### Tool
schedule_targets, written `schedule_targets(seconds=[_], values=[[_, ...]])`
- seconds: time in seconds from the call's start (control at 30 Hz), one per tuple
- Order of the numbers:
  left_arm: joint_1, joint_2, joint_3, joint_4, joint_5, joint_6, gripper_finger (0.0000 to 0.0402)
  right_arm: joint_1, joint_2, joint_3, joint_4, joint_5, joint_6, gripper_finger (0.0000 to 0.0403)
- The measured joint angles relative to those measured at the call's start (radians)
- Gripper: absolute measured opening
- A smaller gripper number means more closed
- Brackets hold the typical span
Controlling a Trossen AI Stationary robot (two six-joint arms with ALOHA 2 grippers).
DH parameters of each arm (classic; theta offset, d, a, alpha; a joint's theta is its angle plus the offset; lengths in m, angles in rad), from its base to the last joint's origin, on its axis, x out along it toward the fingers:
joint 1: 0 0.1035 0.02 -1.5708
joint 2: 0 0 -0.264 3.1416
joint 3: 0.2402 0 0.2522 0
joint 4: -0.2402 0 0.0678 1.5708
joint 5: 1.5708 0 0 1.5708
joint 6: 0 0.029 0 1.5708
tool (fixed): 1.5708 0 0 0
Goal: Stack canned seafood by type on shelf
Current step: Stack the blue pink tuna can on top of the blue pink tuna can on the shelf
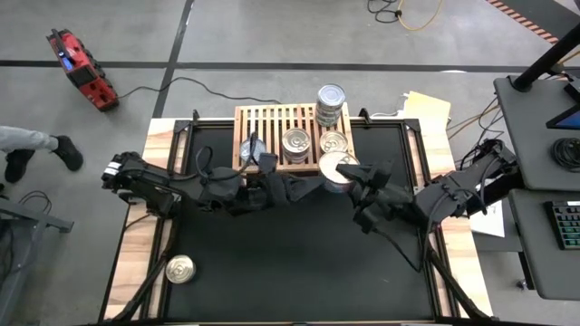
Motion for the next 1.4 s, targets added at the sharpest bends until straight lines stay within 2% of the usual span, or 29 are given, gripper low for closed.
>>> schedule_targets(seconds=[0.13, 0.2, 0.3, 0.43, 0.57, 0.63, 0.8, 1.0, 1.13, 1.33, 1.4], values=[[0.003, -0.045, 0.000, -0.033, -0.001, 0.308, 0.0303, -0.005, -0.045, 0.006, -0.014, -0.006, 0.111, 0.0173], [0.003, -0.091, 0.001, -0.099, -0.039, 0.381, 0.0298, -0.012, -0.068, 0.015, -0.021, -0.016, 0.172, 0.0173], [0.003, -0.160, 0.002, -0.255, -0.092, 0.508, 0.0285, -0.014, -0.097, 0.051, -0.141, -0.063, 0.334, 0.0173], [0.003, -0.240, 0.002, -0.455, -0.188, 0.583, 0.0267, -0.053, -0.099, 0.128, -0.400, -0.210, 0.647, 0.0173], [0.004, -0.301, 0.002, -0.607, -0.320, 0.589, 0.0255, -0.168, -0.056, 0.214, -0.696, -0.442, 0.914, 0.0173], [0.004, -0.314, 0.002, -0.673, -0.366, 0.593, 0.0252, -0.233, -0.025, 0.242, -0.806, -0.506, 0.944, 0.0173], [0.007, -0.337, 0.001, -0.823, -0.409, 0.688, 0.0246, -0.350, 0.027, 0.260, -0.918, -0.509, 0.848, 0.0173], [0.024, -0.358, 0.000, -0.955, -0.290, 0.906, 0.0232, -0.469, 0.058, 0.254, -0.901, -0.536, 0.839, 0.0173], [0.083, -0.389, 0.000, -1.032, -0.218, 0.975, 0.0225, -0.537, 0.108, 0.251, -0.821, -0.563, 0.822, 0.0173], [0.229, -0.440, 0.000, -1.019, 0.211, 1.088, 0.0199, -0.582, 0.196, 0.253, -0.798, -0.571, 0.792, 0.0173], [0.264, -0.447, 0.000, -0.994, 0.269, 1.120, 0.0190, -0.583, 0.205, 0.254, -0.798, -0.571, 0.821, 0.0173]])
